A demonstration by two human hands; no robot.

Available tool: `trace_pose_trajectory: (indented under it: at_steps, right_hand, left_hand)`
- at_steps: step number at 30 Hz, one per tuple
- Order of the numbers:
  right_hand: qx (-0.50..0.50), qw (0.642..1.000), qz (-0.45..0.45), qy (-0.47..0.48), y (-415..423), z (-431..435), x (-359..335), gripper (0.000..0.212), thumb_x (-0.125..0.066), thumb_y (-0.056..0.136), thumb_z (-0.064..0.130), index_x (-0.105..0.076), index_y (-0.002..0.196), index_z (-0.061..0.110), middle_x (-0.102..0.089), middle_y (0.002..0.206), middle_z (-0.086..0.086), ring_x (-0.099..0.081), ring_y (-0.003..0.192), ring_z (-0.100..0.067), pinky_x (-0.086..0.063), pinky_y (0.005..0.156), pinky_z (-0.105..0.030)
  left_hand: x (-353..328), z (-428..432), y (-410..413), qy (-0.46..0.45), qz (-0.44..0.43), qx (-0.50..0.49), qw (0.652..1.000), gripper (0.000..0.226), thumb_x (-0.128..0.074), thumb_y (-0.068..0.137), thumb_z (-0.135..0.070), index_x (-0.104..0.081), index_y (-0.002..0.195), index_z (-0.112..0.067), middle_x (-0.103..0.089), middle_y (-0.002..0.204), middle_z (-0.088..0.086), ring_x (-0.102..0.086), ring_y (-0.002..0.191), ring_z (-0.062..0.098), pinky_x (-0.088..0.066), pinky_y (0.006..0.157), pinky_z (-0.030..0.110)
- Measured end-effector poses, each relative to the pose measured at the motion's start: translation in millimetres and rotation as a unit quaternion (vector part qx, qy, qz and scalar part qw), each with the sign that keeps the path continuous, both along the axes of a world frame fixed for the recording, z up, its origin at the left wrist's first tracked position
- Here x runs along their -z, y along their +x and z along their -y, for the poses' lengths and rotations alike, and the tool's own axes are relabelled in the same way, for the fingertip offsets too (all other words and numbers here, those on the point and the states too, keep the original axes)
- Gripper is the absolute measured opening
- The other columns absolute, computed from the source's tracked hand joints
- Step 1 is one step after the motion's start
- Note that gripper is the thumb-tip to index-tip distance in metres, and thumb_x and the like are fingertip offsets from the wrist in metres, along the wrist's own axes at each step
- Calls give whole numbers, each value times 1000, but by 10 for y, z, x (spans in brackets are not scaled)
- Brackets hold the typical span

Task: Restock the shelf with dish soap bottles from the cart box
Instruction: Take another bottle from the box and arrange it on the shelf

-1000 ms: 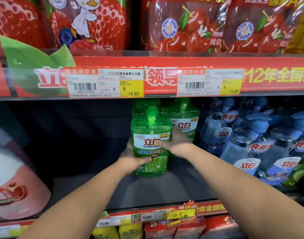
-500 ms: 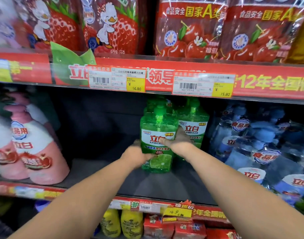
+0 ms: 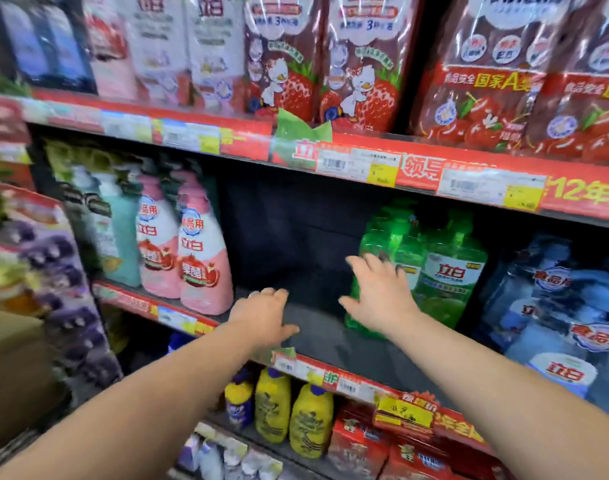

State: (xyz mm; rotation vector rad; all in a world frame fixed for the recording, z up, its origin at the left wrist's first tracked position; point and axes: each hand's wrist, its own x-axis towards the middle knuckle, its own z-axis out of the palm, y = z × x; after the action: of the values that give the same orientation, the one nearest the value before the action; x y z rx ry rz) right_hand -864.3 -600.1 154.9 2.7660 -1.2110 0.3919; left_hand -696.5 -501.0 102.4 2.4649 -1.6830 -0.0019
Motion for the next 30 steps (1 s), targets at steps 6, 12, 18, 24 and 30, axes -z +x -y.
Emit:
trace_pose_trajectory:
  at_steps: [6,12,18,24,30]
  right_hand:
    - [-82,990,-60,94,774,-960,203,70,-55,87,45,-22,146,25,-17,157,0,-10,146,-30,-13,115,-55]
    - [-221,966,-98,90,1579,-2331,437,68,-57,83,47,-30,140,24,-32,149,-3,-24,140,-28,-23,111,-52]
    - [-330,925,-139,127,2174,-3564,561,69,-55,87,45,-25,145,23,-26,152,-2,-14,144,-32,-11,113,-58]
    - [-394,897,-165,116,2585,-4285,595,65,-54,88,43,-25,144,25,-27,153,-2,-14,144,-33,-10,114,-58]
    - [-424,877,-196,108,3121,-4633,707,64,-53,89,41,-25,144,25,-28,152,-3,-14,144,-33,-10,113,-59]
  left_hand:
    - [33,-1499,570,4,39,-99,994,66,-54,82,-54,-37,133,-15,-48,133,7,-47,122,29,-42,94,43]
    - [94,-3213,1045,41,51,-223,973,65,-53,81,-57,-39,130,-17,-49,130,8,-47,122,30,-41,97,43]
    - [132,-4541,1260,59,42,-317,946,66,-52,80,-61,-38,131,-20,-48,131,5,-46,122,28,-40,98,41]
    - [123,-5343,1442,47,18,-391,919,66,-54,81,-58,-37,134,-21,-48,134,6,-46,123,27,-39,100,40]
    - [280,-5736,1644,50,11,-422,905,64,-50,83,-58,-38,134,-22,-47,133,4,-42,125,26,-38,100,39]
